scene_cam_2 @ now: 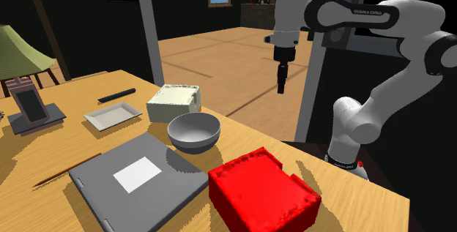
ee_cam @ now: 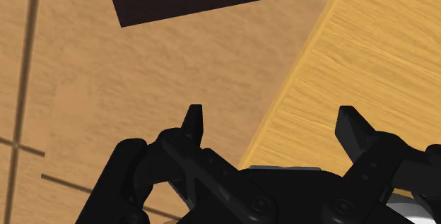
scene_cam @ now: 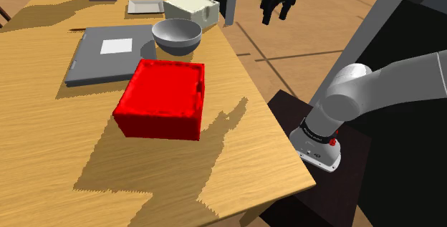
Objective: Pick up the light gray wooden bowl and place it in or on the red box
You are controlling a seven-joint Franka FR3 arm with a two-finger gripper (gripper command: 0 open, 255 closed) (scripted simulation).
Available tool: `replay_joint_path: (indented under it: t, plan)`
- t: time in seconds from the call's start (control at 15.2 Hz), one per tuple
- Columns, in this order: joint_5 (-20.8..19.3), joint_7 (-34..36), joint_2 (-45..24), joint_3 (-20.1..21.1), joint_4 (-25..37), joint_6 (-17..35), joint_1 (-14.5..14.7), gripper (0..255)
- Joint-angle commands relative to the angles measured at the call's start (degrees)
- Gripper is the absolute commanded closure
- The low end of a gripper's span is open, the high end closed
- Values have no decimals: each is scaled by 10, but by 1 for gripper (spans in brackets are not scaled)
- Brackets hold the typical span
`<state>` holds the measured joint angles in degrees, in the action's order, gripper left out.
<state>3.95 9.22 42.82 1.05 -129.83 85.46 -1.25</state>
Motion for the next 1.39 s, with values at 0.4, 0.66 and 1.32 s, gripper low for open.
replay_joint_path:
  t: [0.4,0.66,1.32]
  plan:
    - [13,5,-117,10,46,80,6,0]
    - [19,8,-199,17,91,121,10,0]
    - [26,18,-410,31,259,179,19,0]
